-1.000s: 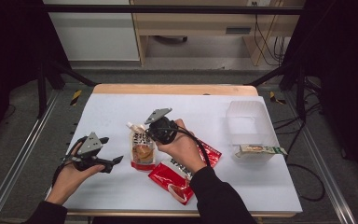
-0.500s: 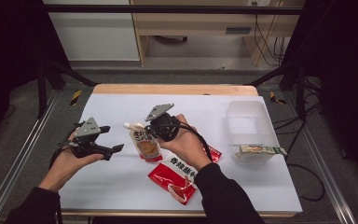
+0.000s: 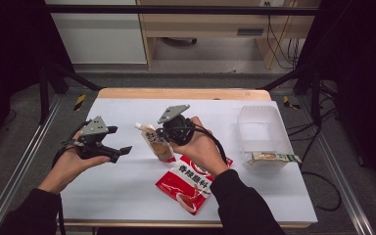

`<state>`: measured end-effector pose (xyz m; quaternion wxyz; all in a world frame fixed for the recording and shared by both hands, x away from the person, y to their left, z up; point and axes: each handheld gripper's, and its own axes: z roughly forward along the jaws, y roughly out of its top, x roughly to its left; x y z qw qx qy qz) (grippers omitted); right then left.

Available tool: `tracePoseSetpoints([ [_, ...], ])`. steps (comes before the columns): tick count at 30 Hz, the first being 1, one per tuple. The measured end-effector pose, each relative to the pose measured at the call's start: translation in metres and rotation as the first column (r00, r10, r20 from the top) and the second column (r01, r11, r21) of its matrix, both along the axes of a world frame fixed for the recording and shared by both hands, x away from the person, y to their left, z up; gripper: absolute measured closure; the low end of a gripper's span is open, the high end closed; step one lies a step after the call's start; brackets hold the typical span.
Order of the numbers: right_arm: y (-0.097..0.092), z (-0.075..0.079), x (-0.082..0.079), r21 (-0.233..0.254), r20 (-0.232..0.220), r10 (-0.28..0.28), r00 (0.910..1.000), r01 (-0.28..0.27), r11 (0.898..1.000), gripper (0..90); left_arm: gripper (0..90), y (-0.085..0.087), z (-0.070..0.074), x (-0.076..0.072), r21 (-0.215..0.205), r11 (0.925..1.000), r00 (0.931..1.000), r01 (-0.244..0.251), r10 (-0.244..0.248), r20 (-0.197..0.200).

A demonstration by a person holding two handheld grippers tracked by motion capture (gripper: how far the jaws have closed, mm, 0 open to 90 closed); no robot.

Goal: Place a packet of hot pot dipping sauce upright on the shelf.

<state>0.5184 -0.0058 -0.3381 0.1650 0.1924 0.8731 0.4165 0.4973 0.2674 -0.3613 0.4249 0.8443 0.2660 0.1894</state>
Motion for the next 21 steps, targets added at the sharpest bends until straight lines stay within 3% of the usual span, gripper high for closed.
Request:
tracePoseSetpoints([
  [21,-0.016,0.011,-0.017,-0.014,0.008,0.032,0.9995,-0.032,0.999,90.0,10.4,-0.024,0.02,0.002,0.042,0.9973,0.9981,0.061,-0.061,0.012],
])
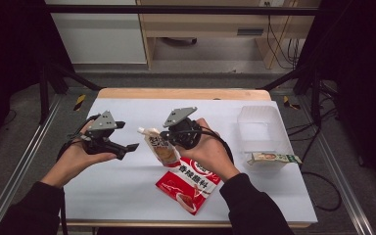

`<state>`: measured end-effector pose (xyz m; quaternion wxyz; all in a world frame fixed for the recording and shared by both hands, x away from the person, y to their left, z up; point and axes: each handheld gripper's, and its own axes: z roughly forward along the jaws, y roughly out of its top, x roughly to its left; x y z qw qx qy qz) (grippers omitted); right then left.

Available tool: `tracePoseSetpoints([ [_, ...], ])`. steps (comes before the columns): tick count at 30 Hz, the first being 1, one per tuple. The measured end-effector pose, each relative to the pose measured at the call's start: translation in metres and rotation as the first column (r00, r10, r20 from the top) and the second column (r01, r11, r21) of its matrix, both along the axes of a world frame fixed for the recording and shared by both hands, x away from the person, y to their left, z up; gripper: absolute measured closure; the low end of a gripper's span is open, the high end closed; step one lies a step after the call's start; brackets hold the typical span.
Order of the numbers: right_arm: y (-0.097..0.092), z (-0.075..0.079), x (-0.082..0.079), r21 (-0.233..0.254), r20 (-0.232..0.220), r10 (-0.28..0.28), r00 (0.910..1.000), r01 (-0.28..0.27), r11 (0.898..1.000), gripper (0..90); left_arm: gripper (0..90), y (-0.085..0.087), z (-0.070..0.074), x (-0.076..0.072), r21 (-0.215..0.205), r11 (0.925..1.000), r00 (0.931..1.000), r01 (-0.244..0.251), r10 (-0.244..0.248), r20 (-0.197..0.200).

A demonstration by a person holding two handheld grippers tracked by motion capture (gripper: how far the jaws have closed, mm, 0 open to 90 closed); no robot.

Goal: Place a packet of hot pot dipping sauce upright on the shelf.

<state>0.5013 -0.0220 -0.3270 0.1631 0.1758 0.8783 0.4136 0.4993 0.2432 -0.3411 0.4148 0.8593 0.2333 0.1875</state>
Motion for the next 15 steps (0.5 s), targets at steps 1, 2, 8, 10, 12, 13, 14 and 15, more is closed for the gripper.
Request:
tracePoseSetpoints([
  [1,-0.001,0.0,-0.001,-0.005,0.004,0.01,0.9999,-0.01,1.0,90.0,10.5,-0.002,0.001,0.0,0.003,1.0,1.0,0.007,-0.007,-0.001],
  [2,-0.001,0.0,-0.001,-0.005,0.004,0.01,0.9999,-0.01,1.0,90.0,10.6,-0.002,0.001,0.0,0.003,1.0,1.0,0.007,-0.007,-0.001],
  [8,-0.002,0.001,-0.004,-0.007,0.001,0.019,0.9998,-0.019,1.0,90.0,12.3,-0.011,0.005,0.0,0.033,0.9989,0.9994,0.034,-0.035,0.005],
  [10,-0.003,0.001,-0.005,-0.007,-0.001,0.024,0.9997,-0.024,1.0,90.0,13.9,-0.013,0.006,0.001,0.042,0.9982,0.999,0.043,-0.043,0.007],
  [12,-0.002,0.001,-0.007,-0.001,-0.004,0.031,0.9995,-0.031,1.0,90.0,14.9,-0.015,0.005,0.002,0.049,0.9975,0.9987,0.051,-0.051,0.005],
  [13,-0.002,0.001,-0.007,-0.001,-0.006,0.033,0.9994,-0.033,0.999,90.0,15.8,-0.017,0.004,0.002,0.055,0.9966,0.9981,0.062,-0.062,0.002],
  [14,-0.002,0.001,-0.007,-0.001,-0.006,0.033,0.9994,-0.033,0.999,90.0,17.2,-0.017,0.004,0.002,0.055,0.9966,0.9981,0.062,-0.062,0.002],
  [15,-0.002,0.001,-0.008,-0.002,-0.005,0.037,0.9993,-0.037,0.999,90.0,19.1,-0.018,0.003,0.003,0.066,0.9955,0.9976,0.069,-0.069,-0.003],
])
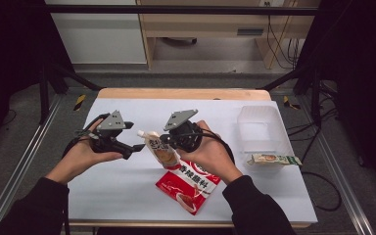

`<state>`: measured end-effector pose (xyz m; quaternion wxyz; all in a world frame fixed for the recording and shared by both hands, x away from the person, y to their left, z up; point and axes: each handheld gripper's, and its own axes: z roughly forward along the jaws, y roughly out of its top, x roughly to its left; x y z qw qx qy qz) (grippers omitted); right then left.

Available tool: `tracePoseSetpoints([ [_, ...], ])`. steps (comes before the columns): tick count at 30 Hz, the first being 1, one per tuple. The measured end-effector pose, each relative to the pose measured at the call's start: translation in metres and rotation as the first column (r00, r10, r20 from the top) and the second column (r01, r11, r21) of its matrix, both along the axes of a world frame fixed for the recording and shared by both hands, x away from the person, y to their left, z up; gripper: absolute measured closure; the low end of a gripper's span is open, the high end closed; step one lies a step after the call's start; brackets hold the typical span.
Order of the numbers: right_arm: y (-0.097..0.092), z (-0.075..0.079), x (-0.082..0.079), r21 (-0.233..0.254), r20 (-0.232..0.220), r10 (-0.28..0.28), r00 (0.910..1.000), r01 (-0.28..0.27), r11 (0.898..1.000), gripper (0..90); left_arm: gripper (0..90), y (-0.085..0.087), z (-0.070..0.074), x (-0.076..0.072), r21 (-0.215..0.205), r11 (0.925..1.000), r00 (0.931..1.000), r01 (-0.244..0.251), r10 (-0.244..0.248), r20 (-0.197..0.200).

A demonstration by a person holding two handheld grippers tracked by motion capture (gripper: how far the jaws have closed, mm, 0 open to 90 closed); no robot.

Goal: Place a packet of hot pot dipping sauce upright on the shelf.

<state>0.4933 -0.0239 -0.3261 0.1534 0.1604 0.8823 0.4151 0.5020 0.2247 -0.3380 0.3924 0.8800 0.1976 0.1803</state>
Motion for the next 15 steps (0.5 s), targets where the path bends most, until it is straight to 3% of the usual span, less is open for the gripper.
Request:
tracePoseSetpoints([
  [4,0.003,-0.002,-0.004,0.002,-0.005,0.015,0.9999,-0.015,1.0,90.0,24.4,-0.006,-0.007,0.003,0.041,0.999,0.9995,0.016,-0.015,-0.029],
  [12,0.007,-0.002,-0.007,-0.002,-0.007,0.035,0.9994,-0.035,0.999,90.0,34.3,-0.01,-0.007,0.005,0.01,0.9984,0.9974,0.056,-0.055,-0.047],
  [13,0.007,-0.001,-0.007,-0.005,-0.008,0.039,0.9992,-0.039,0.999,90.0,39.2,-0.011,-0.007,0.005,0.006,0.9977,0.9964,0.068,-0.067,-0.052],
  [15,0.007,-0.001,-0.008,-0.004,-0.01,0.037,0.9993,-0.037,0.999,90.0,42.7,-0.012,-0.008,0.005,0.02,0.9969,0.996,0.076,-0.075,-0.049],
])
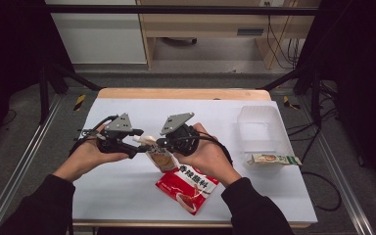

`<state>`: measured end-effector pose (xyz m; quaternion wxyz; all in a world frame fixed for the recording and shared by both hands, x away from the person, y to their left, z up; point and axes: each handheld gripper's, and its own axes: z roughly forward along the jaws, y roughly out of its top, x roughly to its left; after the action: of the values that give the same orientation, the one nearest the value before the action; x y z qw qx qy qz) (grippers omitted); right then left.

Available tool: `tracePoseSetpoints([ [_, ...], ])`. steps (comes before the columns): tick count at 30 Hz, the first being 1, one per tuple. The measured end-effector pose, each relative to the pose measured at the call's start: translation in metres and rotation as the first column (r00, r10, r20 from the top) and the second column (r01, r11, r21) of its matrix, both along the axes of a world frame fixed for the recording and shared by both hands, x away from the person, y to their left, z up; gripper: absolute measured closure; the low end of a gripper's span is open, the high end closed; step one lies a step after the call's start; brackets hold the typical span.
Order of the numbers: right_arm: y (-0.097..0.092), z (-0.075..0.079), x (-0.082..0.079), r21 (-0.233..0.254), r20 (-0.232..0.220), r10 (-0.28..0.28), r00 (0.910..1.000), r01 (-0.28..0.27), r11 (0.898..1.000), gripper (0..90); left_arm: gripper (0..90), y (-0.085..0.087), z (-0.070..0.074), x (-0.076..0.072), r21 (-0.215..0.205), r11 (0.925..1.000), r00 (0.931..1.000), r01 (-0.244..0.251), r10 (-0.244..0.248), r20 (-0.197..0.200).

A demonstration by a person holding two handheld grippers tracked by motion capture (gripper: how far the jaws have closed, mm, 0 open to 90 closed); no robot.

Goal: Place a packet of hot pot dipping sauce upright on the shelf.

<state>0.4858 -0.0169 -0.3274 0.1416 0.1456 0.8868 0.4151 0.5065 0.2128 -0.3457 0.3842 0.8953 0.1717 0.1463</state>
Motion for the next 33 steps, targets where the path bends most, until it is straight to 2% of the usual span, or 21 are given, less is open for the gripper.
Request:
tracePoseSetpoints([
  [2,0.0,0.0,0.0,0.002,0.003,0.002,1.0,-0.002,1.0,90.0,45.3,-0.001,0.0,0.0,0.002,1.0,1.0,0.004,-0.004,-0.005],
  [3,0.0,-0.001,0.0,0.001,0.002,0.0,1.0,0.0,1.0,90.0,50.9,-0.002,0.0,-0.001,0.014,0.9999,1.0,-0.001,0.001,0.0],
  [7,0.0,-0.002,0.0,-0.004,0.002,-0.004,1.0,0.004,1.0,90.0,56.4,-0.003,-0.001,-0.001,0.034,0.9994,1.0,-0.009,0.009,-0.003],
  [8,-0.002,-0.003,0.001,-0.006,0.001,-0.01,0.9999,0.01,1.0,90.0,61.5,-0.003,-0.001,-0.001,0.037,0.9993,0.9999,-0.01,0.01,-0.004],
  [11,-0.005,-0.005,0.003,0.003,-0.002,-0.016,0.9999,0.016,1.0,90.0,64.3,-0.005,0.0,-0.002,0.043,0.999,0.9999,-0.009,0.009,-0.011],
  [24,-0.02,-0.005,0.006,0.0,-0.018,-0.033,0.9993,0.033,0.999,90.0,71.0,-0.019,0.011,-0.009,0.05,0.9983,0.9995,0.03,-0.03,-0.001],
  [26,-0.024,-0.005,0.006,-0.008,-0.02,-0.029,0.9994,0.029,1.0,90.0,71.5,-0.023,0.016,-0.01,0.063,0.9967,0.9987,0.051,-0.051,-0.005],
  [33,-0.032,-0.004,0.005,-0.014,-0.022,-0.036,0.9991,0.036,0.999,90.0,72.5,-0.034,0.027,-0.012,0.085,0.9933,0.9969,0.078,-0.079,0.005],
])
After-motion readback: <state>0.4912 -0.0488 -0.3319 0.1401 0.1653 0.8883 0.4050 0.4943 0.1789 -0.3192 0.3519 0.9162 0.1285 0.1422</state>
